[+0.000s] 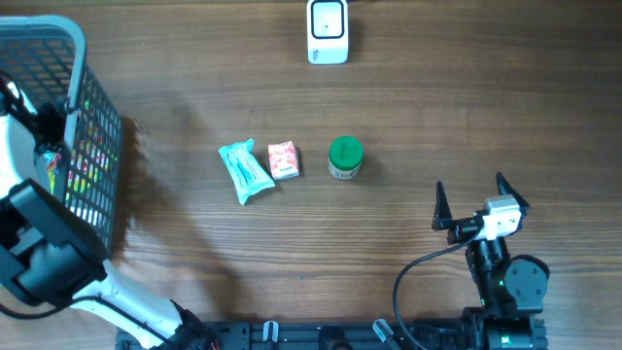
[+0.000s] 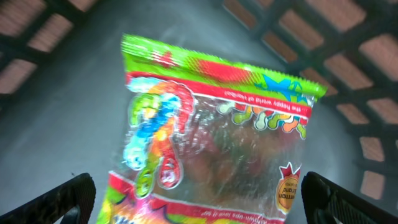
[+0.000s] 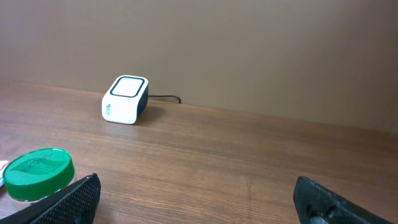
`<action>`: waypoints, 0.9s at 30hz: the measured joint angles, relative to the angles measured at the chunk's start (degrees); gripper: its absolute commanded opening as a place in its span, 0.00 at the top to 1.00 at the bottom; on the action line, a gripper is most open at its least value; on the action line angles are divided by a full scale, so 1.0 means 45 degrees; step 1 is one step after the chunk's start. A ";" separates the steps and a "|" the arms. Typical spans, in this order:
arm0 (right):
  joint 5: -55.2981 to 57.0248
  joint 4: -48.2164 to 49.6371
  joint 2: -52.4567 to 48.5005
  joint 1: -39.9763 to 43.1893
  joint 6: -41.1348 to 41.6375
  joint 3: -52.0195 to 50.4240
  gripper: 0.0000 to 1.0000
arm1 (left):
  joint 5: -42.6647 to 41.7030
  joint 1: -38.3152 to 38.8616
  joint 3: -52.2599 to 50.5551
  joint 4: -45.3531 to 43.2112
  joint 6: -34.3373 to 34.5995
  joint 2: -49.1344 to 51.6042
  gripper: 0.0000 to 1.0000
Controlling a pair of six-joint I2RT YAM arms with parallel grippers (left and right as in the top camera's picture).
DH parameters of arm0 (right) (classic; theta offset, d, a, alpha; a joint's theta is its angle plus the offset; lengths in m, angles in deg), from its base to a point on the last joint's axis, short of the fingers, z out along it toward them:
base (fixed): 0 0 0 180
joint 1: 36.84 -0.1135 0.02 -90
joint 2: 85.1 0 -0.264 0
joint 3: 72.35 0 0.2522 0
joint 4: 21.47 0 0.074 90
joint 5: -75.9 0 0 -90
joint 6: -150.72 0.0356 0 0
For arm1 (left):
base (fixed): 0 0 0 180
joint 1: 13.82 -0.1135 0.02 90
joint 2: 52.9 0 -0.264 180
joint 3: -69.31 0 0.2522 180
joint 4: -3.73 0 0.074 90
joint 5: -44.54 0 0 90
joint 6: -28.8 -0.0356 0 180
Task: Scan the item barcode
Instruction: 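Grasp the Haribo candy bag in the basket with the left gripper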
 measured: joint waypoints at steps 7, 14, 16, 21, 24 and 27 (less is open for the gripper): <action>0.0000 0.0000 0.0000 0.0000 0.0000 0.0000 0.00 | 0.0005 0.0340 0.0000 -0.0024 -0.0612 0.1156 0.00; 0.0000 0.0000 0.0000 0.0000 0.0000 0.0000 0.00 | 0.0199 0.0277 0.0262 0.0602 -0.0947 0.1462 0.96; 0.0000 0.0000 0.0000 0.0000 0.0000 0.0000 0.00 | 0.0199 0.0291 0.0374 0.0801 -0.1039 0.1428 0.96; 0.0000 0.0000 0.0000 0.0000 0.0000 0.0000 0.00 | 0.0185 0.0291 0.0437 0.1472 -0.1088 0.1166 0.96; 0.0000 0.0000 0.0000 0.0000 0.0000 0.0000 0.00 | 0.0364 0.0301 0.0510 0.1991 -0.0772 0.0627 0.96; 0.0000 0.0000 0.0000 0.0000 0.0000 0.0000 0.00 | 0.0874 0.0311 0.0986 0.2069 0.0262 -0.0695 0.96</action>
